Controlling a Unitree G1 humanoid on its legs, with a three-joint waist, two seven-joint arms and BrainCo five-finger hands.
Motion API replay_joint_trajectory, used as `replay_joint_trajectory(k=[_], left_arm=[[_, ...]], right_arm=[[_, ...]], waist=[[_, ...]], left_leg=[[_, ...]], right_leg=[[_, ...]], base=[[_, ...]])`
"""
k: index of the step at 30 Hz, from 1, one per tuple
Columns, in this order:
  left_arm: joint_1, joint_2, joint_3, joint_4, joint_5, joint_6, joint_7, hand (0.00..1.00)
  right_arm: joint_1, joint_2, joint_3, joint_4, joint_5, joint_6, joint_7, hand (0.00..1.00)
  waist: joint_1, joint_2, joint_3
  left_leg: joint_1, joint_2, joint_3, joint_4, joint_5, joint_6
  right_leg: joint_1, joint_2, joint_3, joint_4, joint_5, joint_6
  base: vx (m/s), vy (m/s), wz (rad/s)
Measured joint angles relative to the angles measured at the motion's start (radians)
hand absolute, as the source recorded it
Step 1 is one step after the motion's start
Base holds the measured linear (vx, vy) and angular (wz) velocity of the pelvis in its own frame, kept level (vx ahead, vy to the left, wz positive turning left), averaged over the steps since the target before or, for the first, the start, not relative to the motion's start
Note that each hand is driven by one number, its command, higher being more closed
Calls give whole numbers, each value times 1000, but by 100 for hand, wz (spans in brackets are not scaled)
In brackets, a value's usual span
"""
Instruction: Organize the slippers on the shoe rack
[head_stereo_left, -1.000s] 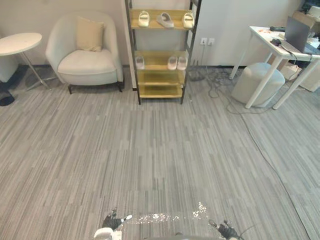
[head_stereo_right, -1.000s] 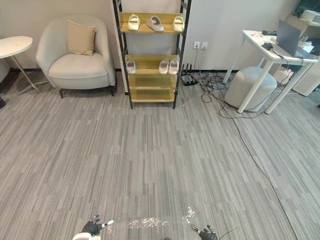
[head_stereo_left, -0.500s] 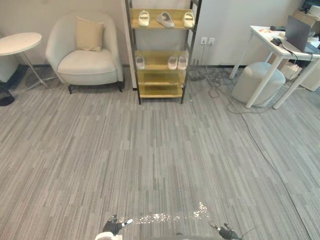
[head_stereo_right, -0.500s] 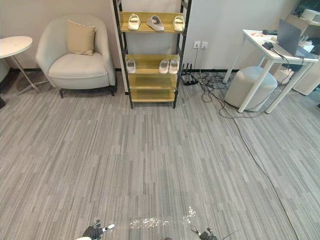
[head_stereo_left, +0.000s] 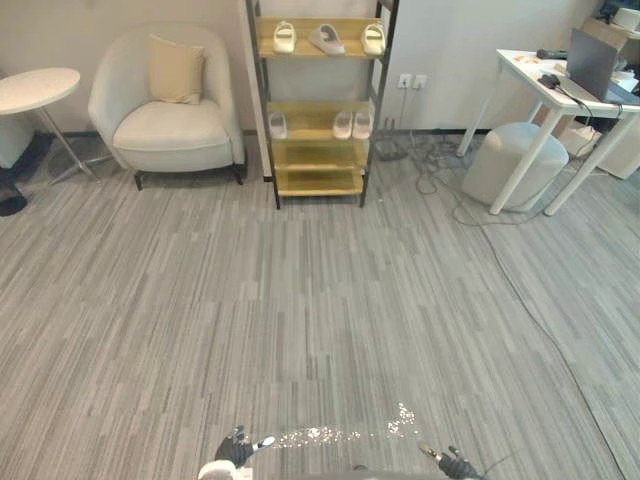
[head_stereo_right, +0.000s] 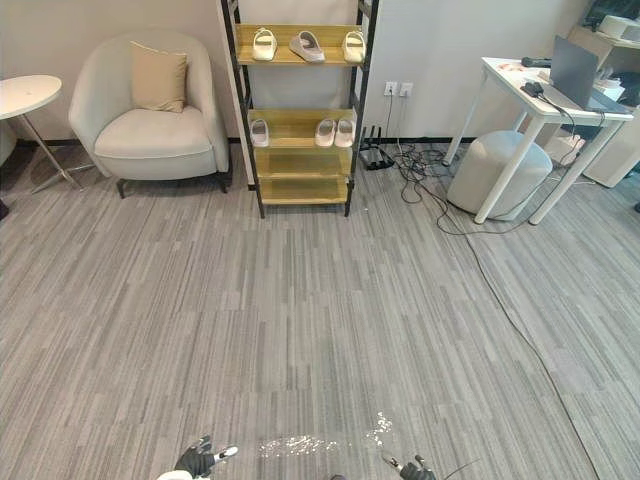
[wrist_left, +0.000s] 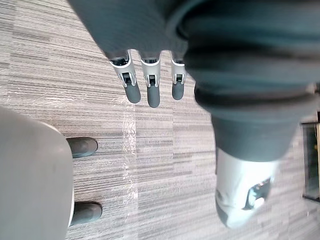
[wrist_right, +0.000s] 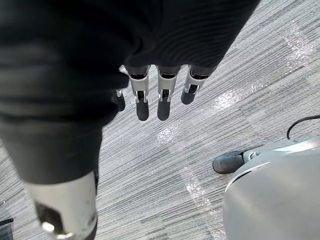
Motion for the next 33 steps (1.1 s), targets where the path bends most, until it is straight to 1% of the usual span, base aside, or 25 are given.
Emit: replay_joint_trajectory(k=[2, 4, 6, 8, 9, 10, 11, 12, 13, 14, 16, 18, 19, 20, 21, 22, 23, 24, 25, 27, 28, 29, 30, 32, 33], left_arm=[[-2, 0, -5, 0, 1, 0, 0, 0], [-12, 1, -25, 0, 1, 0, 0, 0], [-22, 2, -23, -1, -1, 0, 1, 0], [-31, 4, -24, -3, -1, 0, 1, 0], [-34, 4, -24, -7, -1, 0, 1, 0], [-36, 6, -24, -7, -1, 1, 1, 0], [-41, 7, -21, -20, -1, 0, 1, 0], [-46, 0, -2, -32, -3, 0, 1, 0], [-47, 0, 12, -36, -4, -1, 2, 0], [-47, -10, 19, -40, -10, -2, 5, 0], [-48, -18, 15, -49, -21, -3, 6, 0], [-48, -16, 15, -53, -30, -6, 6, 0], [-50, -18, 13, -56, -33, -7, 6, 0], [-52, -21, 3, -58, -39, -12, 6, 0], [-51, -22, 3, -57, -40, -15, 6, 0], [-55, -13, 5, -54, -39, -20, 4, 0], [-56, -8, 5, -52, -39, -20, 4, 0], [-59, -2, -2, -48, -38, -17, 4, 0], [-59, 2, -4, -46, -38, -17, 3, 0], [-60, 17, -30, -39, -38, -9, 4, 0], [-62, 18, -38, -39, -38, -4, 5, 0], [-66, 17, -46, -34, -39, 0, 5, 0], [-67, 13, -53, -29, -39, 2, 6, 0], [-73, -1, -52, -31, -42, 3, 6, 0], [-76, -7, -53, -30, -46, 2, 5, 0]], right_arm=[[0, -3, 13, -2, 4, 0, 0, 0], [-2, -2, 13, -3, 9, 0, 0, 0], [-5, -2, 13, -4, 16, -1, 1, 0], [-2, -6, 22, -4, 17, -2, 1, 0], [3, -10, 30, -7, 18, -2, 2, 0], [5, -10, 33, -8, 19, -2, 2, 0], [10, -10, 34, -8, 36, -2, 2, 0], [13, -13, 33, -11, 38, -2, -1, 0], [15, -16, 34, -14, 38, -1, -3, 0], [14, -24, 31, -17, 51, -1, -5, 0], [13, -34, 33, -16, 57, 0, -4, 0], [4, -35, 34, -16, 58, 0, -5, 0], [-11, -36, 34, -15, 58, 0, -5, 0], [-27, -40, 37, -13, 60, -1, -5, 0], [-31, -42, 43, -13, 61, -1, -4, 0], [-50, -29, 53, -13, 59, 0, -4, 0], [-50, -23, 53, -14, 57, -1, -3, 0], [-51, -2, 52, -16, 56, -5, -1, 0], [-52, 8, 49, -16, 58, -7, 1, 0], [-68, 11, 51, -21, 55, -9, 5, 0], [-68, 12, 52, -27, 55, -10, 7, 0], [-70, 13, 52, -43, 54, -10, 9, 0], [-70, 14, 60, -56, 52, -11, 11, 0], [-71, 15, 65, -82, 43, -13, 17, 0], [-74, 13, 71, -89, 36, -17, 19, 0]], waist=[[-1, 0, 1], [-3, 1, 19], [-2, 1, 43], [0, 4, 56], [1, 10, 60], [-1, 9, 62], [-1, 12, 70], [0, 13, 84], [2, 11, 97], [-1, 31, 107], [-1, 41, 111], [5, 39, 112], [11, 39, 112], [19, 45, 109], [23, 47, 107], [32, 21, 97], [31, 13, 93], [27, 0, 87], [30, -5, 87], [16, -24, 95], [15, -23, 100], [23, -20, 110], [24, -5, 121], [23, 10, 126], [20, 17, 125]], left_leg=[[0, 2, 2, 2, -1, -2], [-2, 10, 8, 20, -15, -19], [-13, 27, 24, 85, -65, -35], [-75, 67, 43, 251, -162, -56], [-118, 105, 79, 378, -202, -93], [-141, 117, 93, 444, -201, -94], [-218, 151, 124, 616, -186, -113], [-271, 173, 132, 749, -153, -108], [-289, 182, 140, 797, -161, -94], [-320, 188, 142, 832, -197, -81], [-361, 176, 148, 784, -209, -77], [-403, 140, 153, 618, -186, -61], [-412, 112, 150, 500, -143, -64], [-405, 86, 123, 342, -70, -55], [-406, 83, 112, 324, -48, -39], [-407, 65, 115, 378, -33, 15], [-408, 61, 119, 386, -48, 13], [-399, 56, 129, 402, -86, 16], [-382, 57, 138, 406, -98, 25], [-290, 43, 143, 403, -154, 41], [-258, 42, 140, 404, -172, 43], [-198, 41, 137, 387, -184, 50], [-112, 44, 129, 335, -185, 51], [-12, 58, 116, 256, -186, 51], [18, 72, 112, 221, -185, 51]], right_leg=[[0, 2, 1, 0, 0, 0], [-6, 7, 3, 27, -18, -12], [-21, 14, 7, 89, -58, -24], [-32, 34, 16, 146, -110, -40], [-37, 47, 19, 162, -130, -51], [-36, 49, 18, 163, -134, -55], [-36, 49, 21, 177, -147, -64], [-22, 47, 33, 201, -162, -78], [-13, 43, 39, 209, -172, -80], [7, 33, 45, 209, -187, -84], [27, 13, 49, 188, -195, -83], [49, -15, 58, 158, -206, -67], [50, -30, 66, 147, -214, -55], [51, -37, 84, 137, -228, -23], [54, -37, 90, 138, -239, -15], [55, -61, 111, 190, -284, 8], [51, -65, 112, 212, -289, 13], [-15, -75, 113, 363, -293, 24], [-67, -75, 121, 488, -290, 36], [-209, -96, 123, 875, -249, 178], [-236, -101, 105, 962, -247, 178], [-270, -112, 63, 1050, -259, 144], [-295, -127, -10, 1081, -285, 78], [-338, -120, -96, 1007, -322, 14], [-373, -102, -119, 889, -327, 4]], base=[[-16, -36, -4], [-17, -68, -5], [-13, -76, -15], [7, -76, -33], [38, -66, -26], [57, -87, -18], [84, -84, -9], [113, -84, -15], [175, -60, -18], [234, -18, -11], [203, 14, -2], [278, 105, -2], [425, 226, -29], [368, 218, -39], [496, 259, -65], [370, 155, -46], [494, 147, -42], [397, 102, -18], [523, 157, -25], [669, 219, -4], [673, 166, 12], [544, 75, 4], [539, 57, 2], [510, 2, 4], [673, -77, 31]])
